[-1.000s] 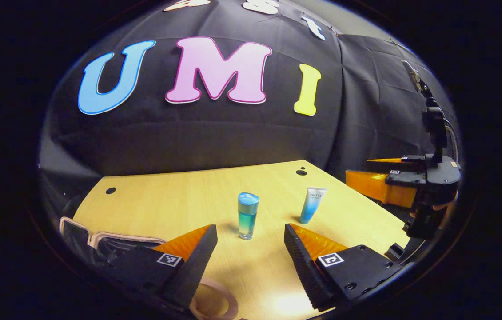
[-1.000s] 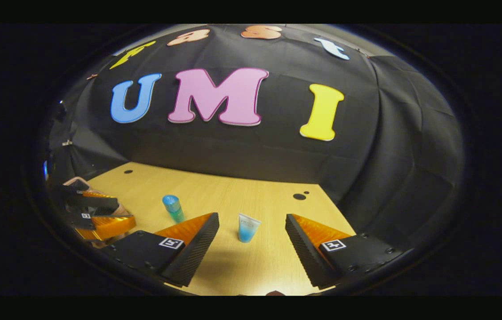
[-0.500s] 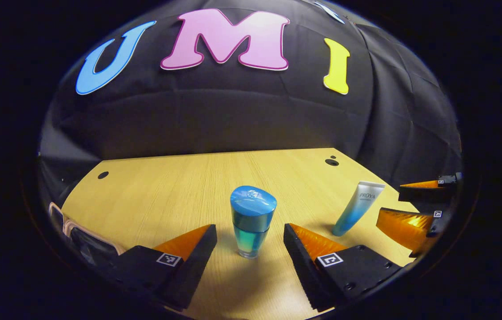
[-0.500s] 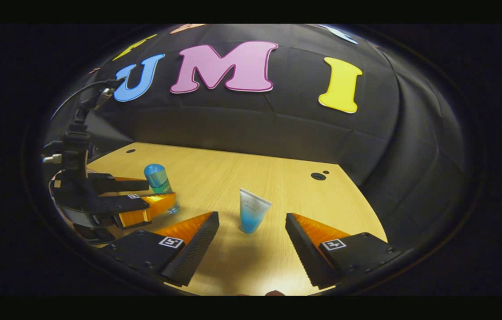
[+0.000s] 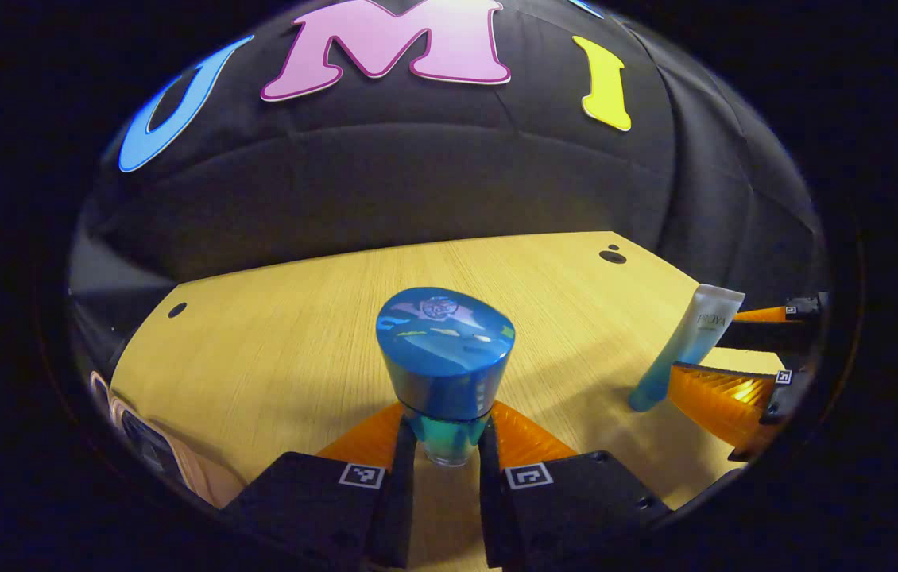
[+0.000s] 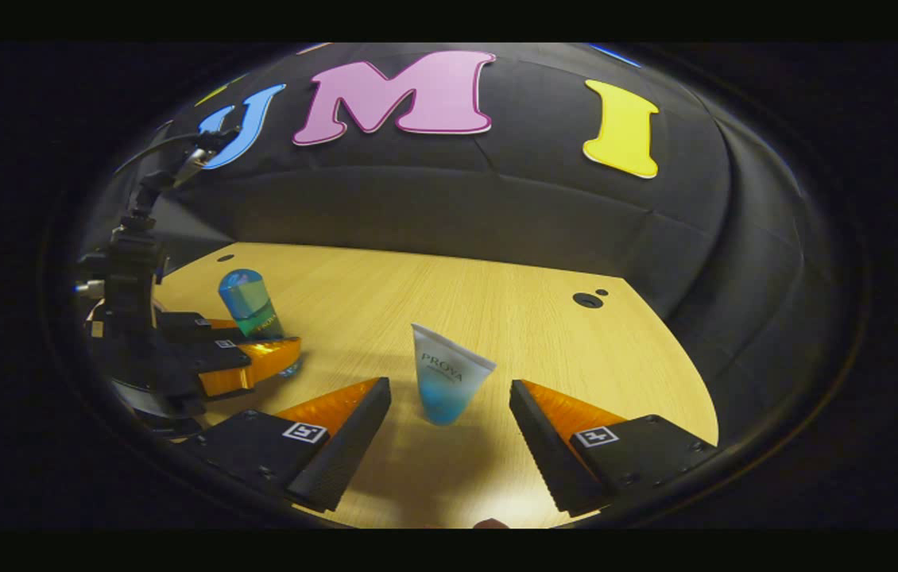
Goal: First open the suitcase, pack the skin care products into it, and then close the suitcase.
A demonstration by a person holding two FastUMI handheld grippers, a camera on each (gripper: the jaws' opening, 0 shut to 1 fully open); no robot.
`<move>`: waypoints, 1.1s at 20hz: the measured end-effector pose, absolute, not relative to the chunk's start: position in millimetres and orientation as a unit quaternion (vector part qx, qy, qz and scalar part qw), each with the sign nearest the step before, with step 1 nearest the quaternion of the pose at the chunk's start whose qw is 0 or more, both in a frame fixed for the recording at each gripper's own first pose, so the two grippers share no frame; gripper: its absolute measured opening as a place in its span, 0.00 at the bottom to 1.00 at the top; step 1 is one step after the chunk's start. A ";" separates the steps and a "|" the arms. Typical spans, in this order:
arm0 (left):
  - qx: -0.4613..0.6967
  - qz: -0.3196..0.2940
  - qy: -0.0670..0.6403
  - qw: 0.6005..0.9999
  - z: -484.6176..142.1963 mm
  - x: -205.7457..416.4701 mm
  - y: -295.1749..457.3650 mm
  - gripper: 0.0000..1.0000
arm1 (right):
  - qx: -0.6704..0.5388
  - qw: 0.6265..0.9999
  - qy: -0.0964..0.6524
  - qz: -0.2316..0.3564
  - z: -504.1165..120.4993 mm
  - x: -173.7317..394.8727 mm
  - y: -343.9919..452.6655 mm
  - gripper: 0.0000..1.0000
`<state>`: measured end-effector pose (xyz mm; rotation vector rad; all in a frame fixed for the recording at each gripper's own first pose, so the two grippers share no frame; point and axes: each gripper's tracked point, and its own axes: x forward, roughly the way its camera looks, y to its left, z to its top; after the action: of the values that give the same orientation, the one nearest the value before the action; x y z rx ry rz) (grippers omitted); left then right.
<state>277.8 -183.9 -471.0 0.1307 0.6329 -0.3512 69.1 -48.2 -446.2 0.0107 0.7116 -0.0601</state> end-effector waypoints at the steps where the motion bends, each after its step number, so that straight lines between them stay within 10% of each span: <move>1: 0.059 -0.169 0.313 0.933 -471.9 279.1 -184.6 0.37 | 0.009 0.935 0.352 -0.033 -452.5 71.6 -49.2 0.96; 7: 0.053 -0.167 0.315 0.933 -472.9 278.4 -184.7 0.41 | 0.041 0.918 0.392 -0.044 -492.8 77.0 -39.7 0.95; 10: 0.058 -0.169 0.319 0.931 -473.0 278.7 -185.0 0.41 | 0.047 0.911 0.405 -0.062 -493.4 73.0 -42.8 0.45; 22: 0.028 -0.146 0.383 0.912 -361.3 217.9 -91.9 0.39 | 0.311 0.870 0.375 0.078 -345.2 38.0 13.3 0.40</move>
<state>217.9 -91.9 -361.3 0.0573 0.7893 -0.3014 38.0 13.3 -345.2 0.6497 0.7847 0.1635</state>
